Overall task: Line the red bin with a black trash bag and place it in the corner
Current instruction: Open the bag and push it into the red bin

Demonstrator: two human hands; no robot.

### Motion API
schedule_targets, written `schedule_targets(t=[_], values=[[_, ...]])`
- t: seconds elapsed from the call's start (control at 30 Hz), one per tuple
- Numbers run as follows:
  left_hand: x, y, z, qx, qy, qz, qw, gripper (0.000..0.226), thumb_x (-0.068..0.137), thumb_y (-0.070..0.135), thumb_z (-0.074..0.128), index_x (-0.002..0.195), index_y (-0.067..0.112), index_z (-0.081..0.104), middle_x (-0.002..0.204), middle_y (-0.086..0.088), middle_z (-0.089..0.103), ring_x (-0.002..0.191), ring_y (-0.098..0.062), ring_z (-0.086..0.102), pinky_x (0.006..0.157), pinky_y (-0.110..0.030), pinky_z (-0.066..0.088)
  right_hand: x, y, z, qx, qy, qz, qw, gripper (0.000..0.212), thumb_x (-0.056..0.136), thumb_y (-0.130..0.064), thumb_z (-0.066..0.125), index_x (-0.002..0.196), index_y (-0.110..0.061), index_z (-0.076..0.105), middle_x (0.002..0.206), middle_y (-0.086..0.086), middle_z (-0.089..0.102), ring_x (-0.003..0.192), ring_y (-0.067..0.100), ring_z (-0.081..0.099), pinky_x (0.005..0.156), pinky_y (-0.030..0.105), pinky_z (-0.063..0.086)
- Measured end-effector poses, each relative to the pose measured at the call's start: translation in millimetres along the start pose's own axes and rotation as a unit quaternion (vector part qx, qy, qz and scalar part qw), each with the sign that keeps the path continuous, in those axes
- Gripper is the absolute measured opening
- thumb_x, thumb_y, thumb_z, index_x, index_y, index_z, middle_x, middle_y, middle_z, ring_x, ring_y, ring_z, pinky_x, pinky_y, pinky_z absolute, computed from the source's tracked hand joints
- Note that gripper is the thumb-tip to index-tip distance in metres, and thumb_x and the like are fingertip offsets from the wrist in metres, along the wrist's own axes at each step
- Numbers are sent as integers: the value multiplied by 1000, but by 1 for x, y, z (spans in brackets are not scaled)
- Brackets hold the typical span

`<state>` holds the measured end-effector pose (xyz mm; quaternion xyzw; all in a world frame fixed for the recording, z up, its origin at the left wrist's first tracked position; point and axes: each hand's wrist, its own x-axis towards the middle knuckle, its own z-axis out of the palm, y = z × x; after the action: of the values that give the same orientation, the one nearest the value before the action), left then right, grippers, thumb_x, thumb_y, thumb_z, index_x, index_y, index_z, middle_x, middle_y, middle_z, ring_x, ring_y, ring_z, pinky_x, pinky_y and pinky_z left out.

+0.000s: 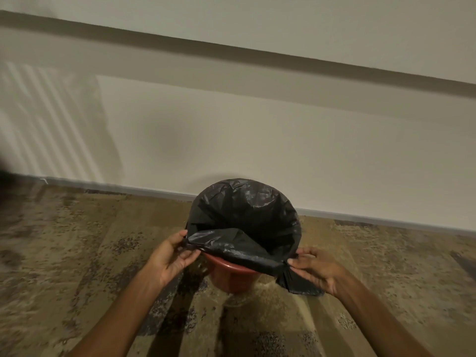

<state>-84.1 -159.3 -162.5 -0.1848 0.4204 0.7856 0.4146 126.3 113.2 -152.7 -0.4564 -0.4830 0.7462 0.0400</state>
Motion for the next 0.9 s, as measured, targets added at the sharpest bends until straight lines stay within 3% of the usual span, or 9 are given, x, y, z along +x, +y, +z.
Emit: schedule_targets(t=[0.13,0.33,0.4,0.5,0.63,0.7,0.77,0.83,0.9], values=[[-7,-5,3,73,4,23,997,20,81,-6,59,96,7,55,95,-16,60,79,-22,61,55,-32,59,-3,12,-1,-24,-25,-34,999,57,66,27,65,115,0,52,87,18,75,75,28,74,59,30,61],[-9,-17,2,192,34,61,979,53,71,-28,53,114,3,51,99,-20,59,73,-27,60,43,-25,54,-4,28,3,-10,-41,-53,998,60,67,32,58,117,-2,51,105,27,67,92,37,68,65,38,62],[-7,-20,-2,267,60,72,959,52,69,-26,57,114,1,54,103,-21,58,76,-29,61,50,-29,55,-2,33,3,-24,-30,-57,998,61,68,33,55,119,-1,50,111,29,64,101,41,63,72,42,57],[-2,-26,-4,359,102,97,923,43,73,-18,63,111,0,57,100,-19,60,83,-27,61,72,-38,56,1,38,5,-69,4,-65,996,55,73,29,52,119,-1,52,110,27,65,104,41,62,77,44,53],[-1,-27,-5,388,76,113,912,23,83,-7,58,98,9,65,109,-12,64,92,-22,62,71,-30,53,-2,32,1,-199,42,-70,977,38,78,20,58,112,3,56,109,28,62,98,35,62,90,53,53],[-1,-23,-7,382,103,151,906,24,88,-3,53,99,14,65,111,-5,61,92,-19,59,71,-29,50,-5,16,-1,-264,136,-146,944,31,79,16,59,102,-5,56,108,23,59,92,29,59,84,51,54],[-3,-21,-7,369,176,222,885,18,93,7,51,105,11,63,109,-7,61,91,-22,57,76,-35,50,-10,-10,5,-338,208,-261,880,29,79,1,67,101,-15,55,102,6,57,90,20,58,70,36,54],[-6,-21,0,369,183,249,877,19,94,27,51,104,13,60,101,-8,62,87,-22,58,77,-43,51,-12,-43,20,-410,165,-357,823,37,76,-10,73,105,-22,54,100,-10,52,88,6,53,64,17,43],[-11,-24,15,341,103,180,917,26,87,47,56,97,23,55,98,0,59,86,-18,60,69,-38,56,-6,-74,41,-559,16,-330,761,42,74,-16,75,110,-27,55,103,-14,48,92,3,52,72,16,42]])
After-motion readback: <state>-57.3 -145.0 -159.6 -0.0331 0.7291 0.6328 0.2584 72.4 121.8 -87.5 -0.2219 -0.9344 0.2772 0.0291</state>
